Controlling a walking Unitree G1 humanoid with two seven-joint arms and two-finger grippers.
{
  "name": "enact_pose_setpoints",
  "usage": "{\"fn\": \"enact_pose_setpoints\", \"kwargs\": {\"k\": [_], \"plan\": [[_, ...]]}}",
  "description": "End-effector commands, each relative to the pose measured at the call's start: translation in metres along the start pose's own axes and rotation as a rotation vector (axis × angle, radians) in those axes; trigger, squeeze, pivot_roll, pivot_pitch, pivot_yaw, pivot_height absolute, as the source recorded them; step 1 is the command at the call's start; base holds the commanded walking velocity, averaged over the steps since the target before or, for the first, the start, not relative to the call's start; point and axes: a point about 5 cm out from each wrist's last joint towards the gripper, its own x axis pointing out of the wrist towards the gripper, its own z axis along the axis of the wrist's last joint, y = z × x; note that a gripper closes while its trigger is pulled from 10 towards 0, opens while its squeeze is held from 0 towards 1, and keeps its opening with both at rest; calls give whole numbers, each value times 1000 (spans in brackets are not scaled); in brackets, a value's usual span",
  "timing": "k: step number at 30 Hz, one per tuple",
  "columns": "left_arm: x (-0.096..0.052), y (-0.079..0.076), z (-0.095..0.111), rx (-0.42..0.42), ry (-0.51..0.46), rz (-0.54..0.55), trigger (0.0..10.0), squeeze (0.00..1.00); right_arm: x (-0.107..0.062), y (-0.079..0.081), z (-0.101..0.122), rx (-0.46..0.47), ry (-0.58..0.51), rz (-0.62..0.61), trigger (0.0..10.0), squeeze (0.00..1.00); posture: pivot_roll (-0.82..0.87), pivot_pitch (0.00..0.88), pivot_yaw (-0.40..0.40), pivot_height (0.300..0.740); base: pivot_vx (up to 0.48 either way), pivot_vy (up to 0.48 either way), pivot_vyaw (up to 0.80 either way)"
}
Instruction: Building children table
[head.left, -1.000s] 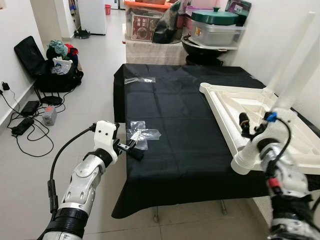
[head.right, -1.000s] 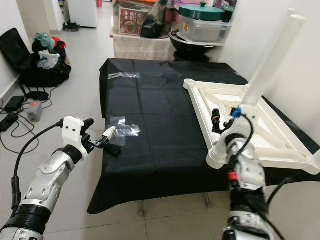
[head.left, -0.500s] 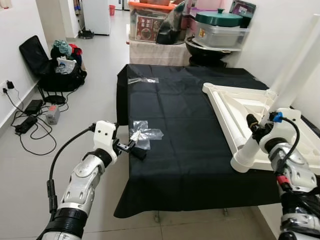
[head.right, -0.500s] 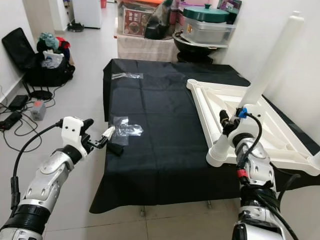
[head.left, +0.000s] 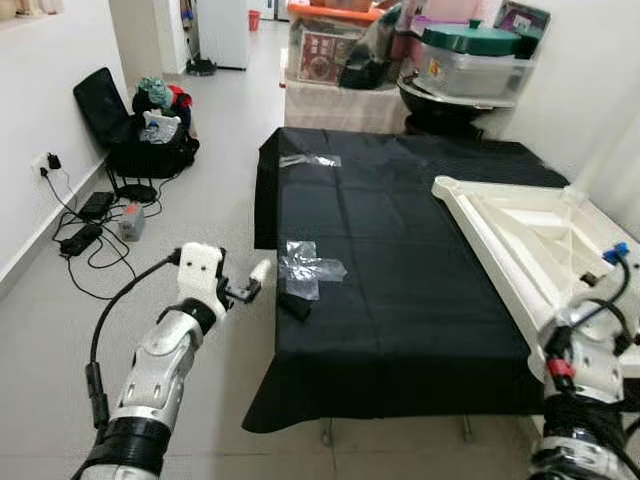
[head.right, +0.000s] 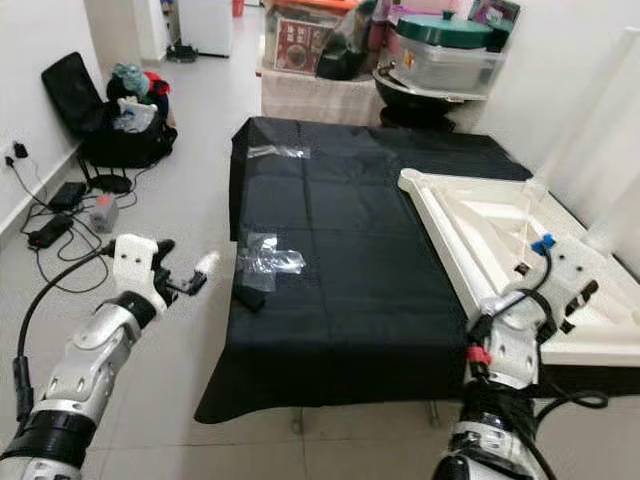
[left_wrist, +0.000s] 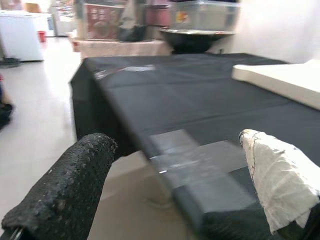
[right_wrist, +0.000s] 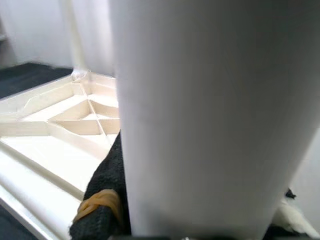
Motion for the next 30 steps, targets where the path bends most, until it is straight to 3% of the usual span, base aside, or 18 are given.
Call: {"fn": "enact_pose_setpoints", "kwargs": {"k": [1,2,3,5,6,7,11,13,14,17,21,22,25,27,28,29,30], "plan": [[3,-5,-1,1,11,-19,10000,0,-18,5,-42,-82,175,33,0,0,34,0,-100,740,0,0,0],[4,-6,-1,1,11,-21,10000,0,-35,23,-47,-94,190,154,0,0,35,0,-101,740,0,0,0],[4,-6,-1,1,11,-21,10000,0,-35,23,-47,-94,190,154,0,0,35,0,-101,740,0,0,0],[5,-6,1,1,6,-21,10000,0,-53,55,-42,-91,165,468,10000,0,43,0,-112,740,0,0,0],[5,-6,1,1,6,-21,10000,0,-53,55,-42,-91,165,468,10000,0,43,0,-112,740,0,0,0],[4,-4,1,1,5,-17,10000,0,-49,60,-32,-68,111,561,10000,1000,43,0,-112,740,0,0,0],[1,-3,0,-1,8,-6,10000,0,-27,62,-9,-69,34,650,10000,1000,37,0,-115,740,0,0,0],[1,-3,0,-1,8,-6,10000,0,-27,62,-9,-69,34,650,10000,1000,37,0,-115,740,0,0,0],[1,-3,0,-1,8,-8,10000,0,-24,61,0,-62,19,673,10000,0,35,0,-114,740,0,0,0],[3,-4,-1,-1,10,-11,10000,0,-16,58,27,7,-38,875,10000,0,31,0,-111,740,0,0,0],[4,-6,-1,-2,7,-16,10000,0,-6,51,35,-17,-84,964,10000,0,34,0,-112,740,0,0,0],[5,-6,1,-1,3,-20,10000,0,8,45,37,-34,-80,922,0,0,44,0,-121,740,0,0,0],[5,-5,1,0,1,-21,10000,0,18,39,38,-46,-77,868,0,0,44,0,-121,740,0,0,0],[4,-3,1,6,4,-19,10000,0,37,25,29,-63,-19,627,0,0,40,0,-119,740,0,0,0],[4,-3,1,6,4,-19,10000,0,37,25,29,-63,-19,627,0,0,40,0,-119,740,0,0,0],[3,-3,0,7,5,-18,10000,0,43,11,22,-72,-4,421,0,0,41,0,-116,740,0,0,0],[3,-3,0,7,5,-18,10000,0,43,11,22,-72,-4,421,0,0,41,0,-116,740,0,0,0]]}}
